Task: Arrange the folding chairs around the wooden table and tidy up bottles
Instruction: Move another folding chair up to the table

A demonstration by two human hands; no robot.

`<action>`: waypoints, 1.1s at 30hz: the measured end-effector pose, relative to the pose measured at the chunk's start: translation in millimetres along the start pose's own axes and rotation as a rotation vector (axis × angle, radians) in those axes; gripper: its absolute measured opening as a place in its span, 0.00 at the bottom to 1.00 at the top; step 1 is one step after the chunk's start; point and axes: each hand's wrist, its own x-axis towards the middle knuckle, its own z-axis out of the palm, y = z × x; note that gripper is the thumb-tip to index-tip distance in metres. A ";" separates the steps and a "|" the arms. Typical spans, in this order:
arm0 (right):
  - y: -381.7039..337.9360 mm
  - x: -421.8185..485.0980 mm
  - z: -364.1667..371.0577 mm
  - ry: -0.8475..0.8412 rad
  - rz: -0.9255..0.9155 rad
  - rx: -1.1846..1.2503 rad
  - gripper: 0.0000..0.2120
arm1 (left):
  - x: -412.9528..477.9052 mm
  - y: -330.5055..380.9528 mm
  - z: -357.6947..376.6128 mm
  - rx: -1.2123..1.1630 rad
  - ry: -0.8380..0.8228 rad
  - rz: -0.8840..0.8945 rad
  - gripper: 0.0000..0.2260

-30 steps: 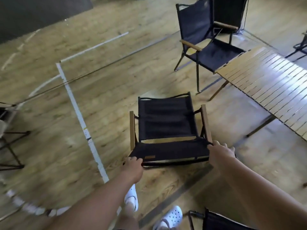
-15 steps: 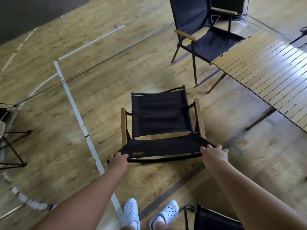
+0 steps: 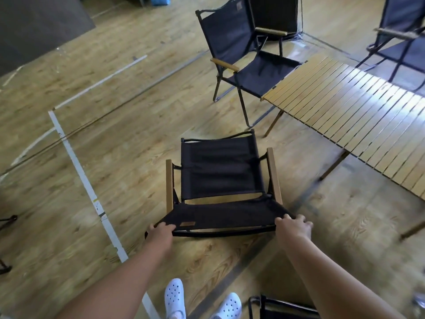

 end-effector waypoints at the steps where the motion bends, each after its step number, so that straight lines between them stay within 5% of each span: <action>1: 2.8 -0.8 0.0 -0.008 0.019 0.016 0.23 | 3.7 4.3 -5.0 0.017 0.007 0.009 0.31; 22: -18.2 26.3 -32.7 -0.078 0.375 0.310 0.19 | 137.2 69.0 -127.7 0.278 -0.017 0.267 0.29; 33: -52.0 67.1 -79.0 -0.114 0.558 0.440 0.19 | 231.5 117.2 -228.2 0.097 -0.012 0.441 0.26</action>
